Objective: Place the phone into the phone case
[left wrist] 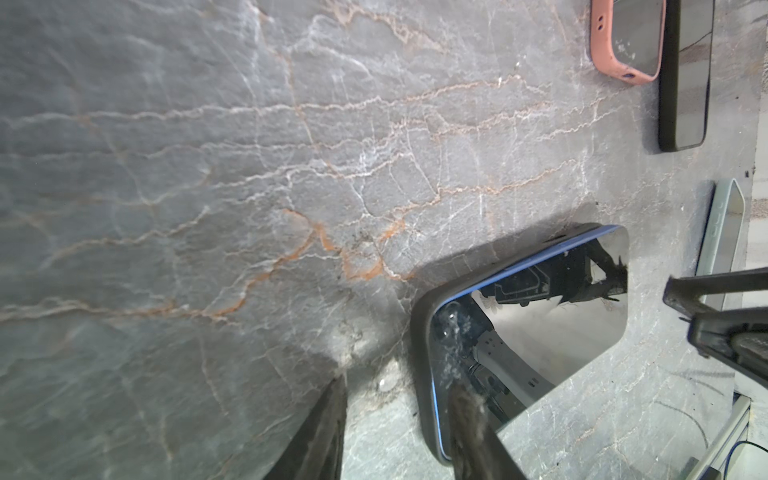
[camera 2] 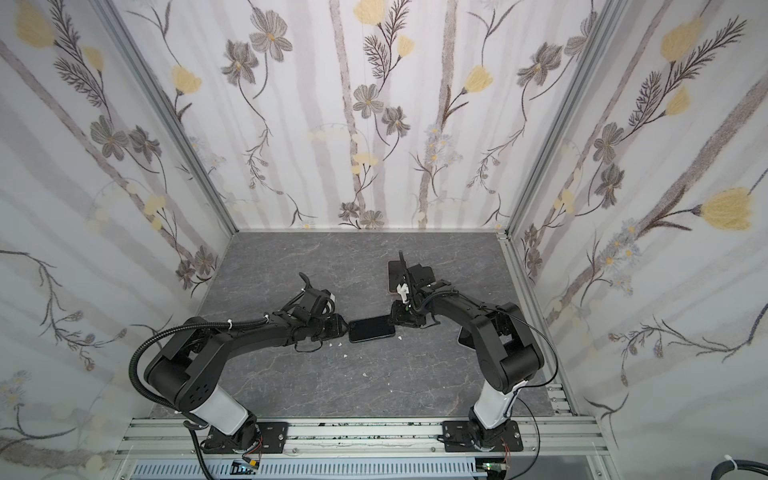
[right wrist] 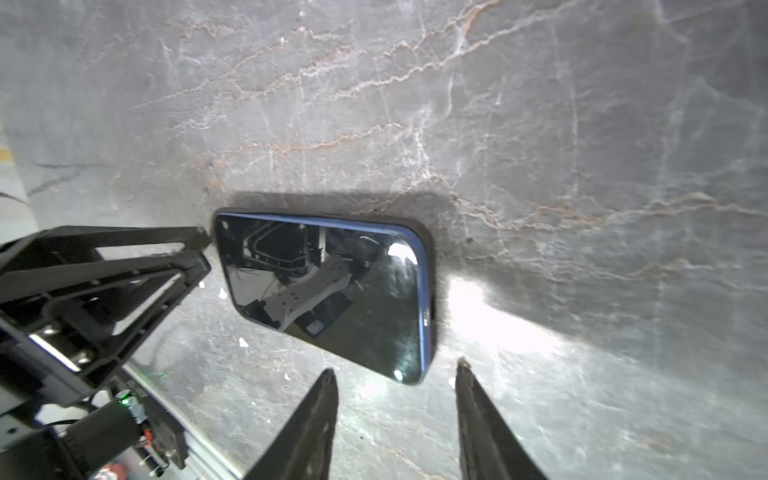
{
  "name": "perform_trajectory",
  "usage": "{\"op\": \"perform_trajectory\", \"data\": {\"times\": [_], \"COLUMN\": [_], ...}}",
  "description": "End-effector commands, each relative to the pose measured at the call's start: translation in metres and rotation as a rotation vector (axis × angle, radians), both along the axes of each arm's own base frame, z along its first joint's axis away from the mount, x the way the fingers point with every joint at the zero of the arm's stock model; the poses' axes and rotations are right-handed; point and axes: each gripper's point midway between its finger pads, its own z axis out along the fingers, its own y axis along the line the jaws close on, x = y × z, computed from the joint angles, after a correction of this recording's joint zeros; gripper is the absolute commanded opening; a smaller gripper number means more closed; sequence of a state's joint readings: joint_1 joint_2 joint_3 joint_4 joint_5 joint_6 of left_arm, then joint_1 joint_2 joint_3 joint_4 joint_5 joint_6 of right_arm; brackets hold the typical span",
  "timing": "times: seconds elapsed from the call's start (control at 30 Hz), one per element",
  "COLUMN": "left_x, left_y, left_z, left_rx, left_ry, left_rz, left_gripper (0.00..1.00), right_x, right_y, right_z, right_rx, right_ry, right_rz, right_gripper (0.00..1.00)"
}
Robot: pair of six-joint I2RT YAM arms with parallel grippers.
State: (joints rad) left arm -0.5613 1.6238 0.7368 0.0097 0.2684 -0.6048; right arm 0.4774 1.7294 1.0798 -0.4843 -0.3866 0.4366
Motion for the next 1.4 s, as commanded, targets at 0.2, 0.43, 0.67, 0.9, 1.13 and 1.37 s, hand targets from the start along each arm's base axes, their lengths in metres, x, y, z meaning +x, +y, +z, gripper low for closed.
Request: {"op": "perform_trajectory", "data": {"times": [0.2,0.43,0.67,0.9,1.13,1.37], "left_x": [-0.006,-0.009,-0.011,-0.007,-0.005,-0.004], "left_y": [-0.014,-0.018,-0.022,-0.013,-0.009,-0.012], "left_z": [-0.003,-0.010,-0.011,-0.008,-0.006,-0.005], "left_rx": [-0.024,-0.030,-0.028,0.012,0.028,0.020], "left_ry": [0.047,0.066,0.068,0.038,0.017,0.017], "left_rz": [-0.046,-0.045,-0.053,-0.029,-0.022,-0.029], "left_gripper": [0.39,0.39,0.38,0.38,0.38,0.37], "right_x": [-0.011,-0.016,-0.023,-0.023,-0.007,-0.004], "right_y": [-0.002,0.001,0.003,-0.009,-0.019,-0.015], "right_z": [-0.020,-0.033,-0.041,-0.044,-0.019,-0.012], "right_rx": [-0.013,-0.009,-0.016,-0.097,-0.171,-0.162], "right_ry": [0.052,0.088,0.110,0.102,0.023,0.021], "right_rz": [0.035,0.051,0.064,0.061,0.048,0.062], "right_gripper": [0.22,0.11,0.10,0.15,0.29,0.24]}}
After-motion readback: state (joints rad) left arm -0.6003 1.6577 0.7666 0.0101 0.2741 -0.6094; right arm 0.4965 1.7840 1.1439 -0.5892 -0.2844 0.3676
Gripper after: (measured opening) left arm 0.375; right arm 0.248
